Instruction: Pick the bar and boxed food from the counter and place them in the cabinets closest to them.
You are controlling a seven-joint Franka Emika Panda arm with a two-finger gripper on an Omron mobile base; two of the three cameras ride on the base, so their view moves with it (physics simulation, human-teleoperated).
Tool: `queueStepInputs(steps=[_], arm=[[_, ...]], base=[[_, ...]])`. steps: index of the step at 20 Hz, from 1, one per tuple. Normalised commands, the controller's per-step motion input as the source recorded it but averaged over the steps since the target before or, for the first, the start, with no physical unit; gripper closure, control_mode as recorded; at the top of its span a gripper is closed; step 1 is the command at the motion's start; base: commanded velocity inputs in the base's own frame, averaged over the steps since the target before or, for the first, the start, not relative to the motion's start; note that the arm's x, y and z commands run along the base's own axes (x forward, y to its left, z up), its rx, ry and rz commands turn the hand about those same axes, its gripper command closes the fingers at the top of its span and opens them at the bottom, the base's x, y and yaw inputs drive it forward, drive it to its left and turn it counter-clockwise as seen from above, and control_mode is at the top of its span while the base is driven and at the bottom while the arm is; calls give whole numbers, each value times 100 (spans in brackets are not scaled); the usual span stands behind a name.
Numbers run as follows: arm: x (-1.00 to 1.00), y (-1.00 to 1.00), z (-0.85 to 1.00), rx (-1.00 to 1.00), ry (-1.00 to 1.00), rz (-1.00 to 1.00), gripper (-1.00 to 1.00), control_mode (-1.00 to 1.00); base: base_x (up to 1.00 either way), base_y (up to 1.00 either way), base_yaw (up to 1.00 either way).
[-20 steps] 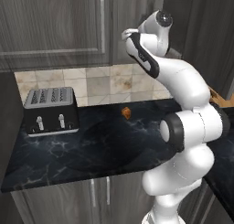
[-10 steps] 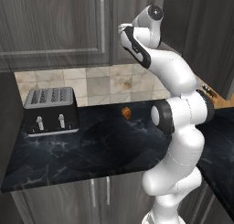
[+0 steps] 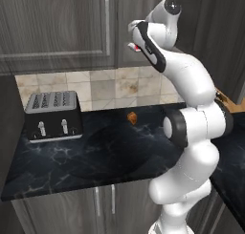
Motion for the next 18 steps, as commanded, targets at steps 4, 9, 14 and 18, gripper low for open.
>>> queueStepInputs(steps=[4, 9, 14, 18], arm=[[-91, -13, -5, -5, -5, 0, -100, -100], [-100, -1, -24, -10, -1, 0, -100, -100], [-99, 0, -34, -13, 3, 0, -100, -100], [-88, -3, -27, -16, 12, 0, -100, -100]], base=[[0, 0, 0], [0, 0, 0], [0, 0, 0], [0, 0, 0]])
